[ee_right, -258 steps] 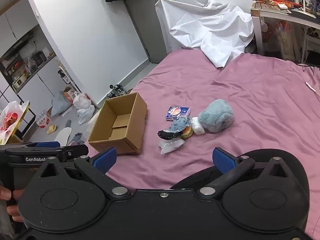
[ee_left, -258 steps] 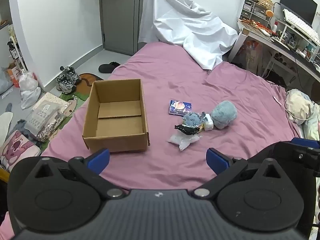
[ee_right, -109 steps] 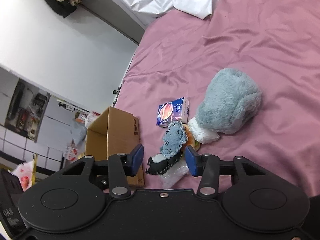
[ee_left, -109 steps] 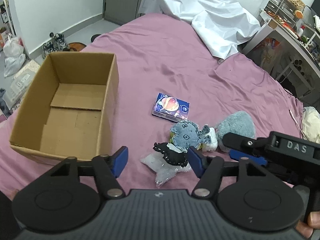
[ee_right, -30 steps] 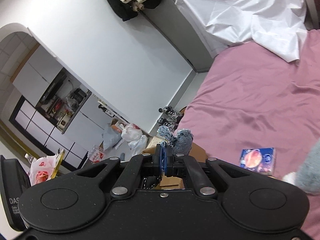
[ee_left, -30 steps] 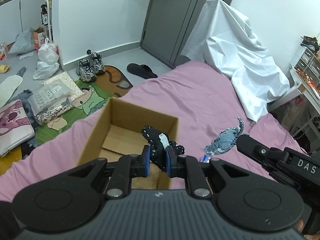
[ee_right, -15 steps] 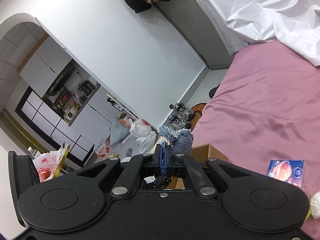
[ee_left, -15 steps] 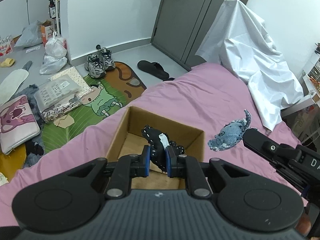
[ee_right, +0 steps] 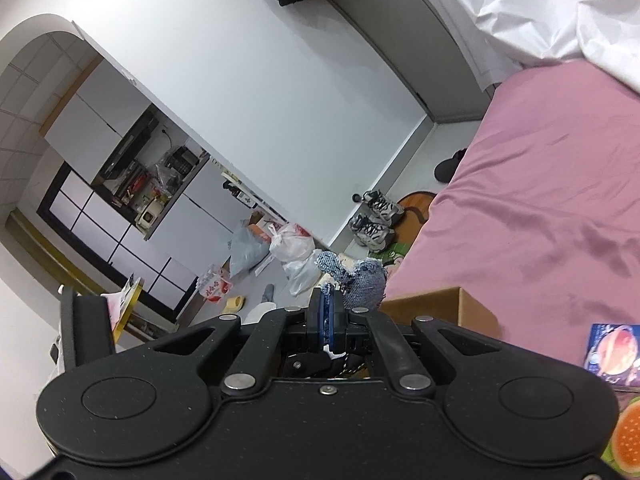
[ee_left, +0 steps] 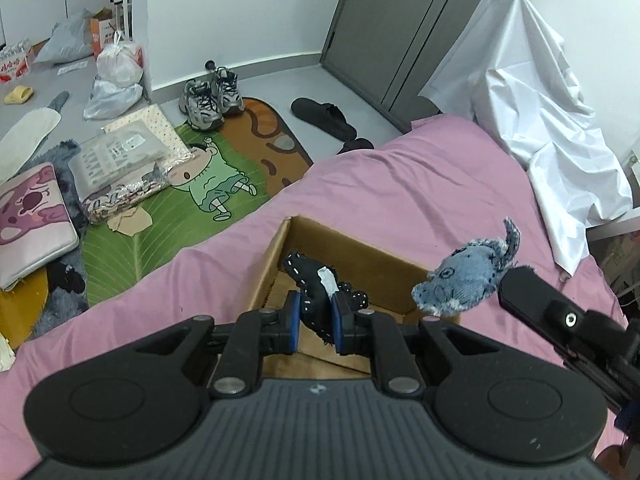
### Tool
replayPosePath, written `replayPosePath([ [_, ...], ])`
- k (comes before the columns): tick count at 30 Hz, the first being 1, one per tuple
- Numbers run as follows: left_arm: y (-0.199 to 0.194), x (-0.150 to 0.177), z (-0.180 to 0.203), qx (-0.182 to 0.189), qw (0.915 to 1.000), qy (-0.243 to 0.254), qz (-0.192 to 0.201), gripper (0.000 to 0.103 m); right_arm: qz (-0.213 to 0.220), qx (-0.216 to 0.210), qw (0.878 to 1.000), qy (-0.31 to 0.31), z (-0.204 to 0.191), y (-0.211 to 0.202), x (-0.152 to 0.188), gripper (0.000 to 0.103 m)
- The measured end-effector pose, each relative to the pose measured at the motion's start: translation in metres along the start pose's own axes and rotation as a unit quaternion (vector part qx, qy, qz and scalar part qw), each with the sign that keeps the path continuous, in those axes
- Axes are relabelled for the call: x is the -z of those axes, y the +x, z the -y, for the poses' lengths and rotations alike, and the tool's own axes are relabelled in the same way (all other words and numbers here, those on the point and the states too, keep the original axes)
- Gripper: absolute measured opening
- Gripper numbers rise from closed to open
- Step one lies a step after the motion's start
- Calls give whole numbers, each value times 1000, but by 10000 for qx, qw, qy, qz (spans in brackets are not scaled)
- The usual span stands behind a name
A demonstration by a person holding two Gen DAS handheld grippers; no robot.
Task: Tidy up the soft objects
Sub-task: 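Carry the black-and-white plush with the left gripper over the cardboard box, then open the left gripper to drop the plush into the box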
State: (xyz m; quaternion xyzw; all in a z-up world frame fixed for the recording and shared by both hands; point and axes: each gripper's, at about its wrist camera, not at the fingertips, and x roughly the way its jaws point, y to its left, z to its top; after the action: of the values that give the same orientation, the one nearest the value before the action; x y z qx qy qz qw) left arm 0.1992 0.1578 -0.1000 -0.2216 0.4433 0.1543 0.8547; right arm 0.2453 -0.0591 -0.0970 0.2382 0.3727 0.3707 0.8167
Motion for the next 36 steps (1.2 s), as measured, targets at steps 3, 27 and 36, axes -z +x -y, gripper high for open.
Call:
replayPosePath([
  [3,7,-2,-2,50,9999,0,-98,15,-94,52,9999,11,1,8,2,2],
  [27,-10,-11,-4,-451,9982,249,310,83,-396,848,9956,14,2,3,15,80],
  [36,-33,4,7,-713,9951,462,504,84,-212,1428,9891,-280,-7,-28,17,99],
])
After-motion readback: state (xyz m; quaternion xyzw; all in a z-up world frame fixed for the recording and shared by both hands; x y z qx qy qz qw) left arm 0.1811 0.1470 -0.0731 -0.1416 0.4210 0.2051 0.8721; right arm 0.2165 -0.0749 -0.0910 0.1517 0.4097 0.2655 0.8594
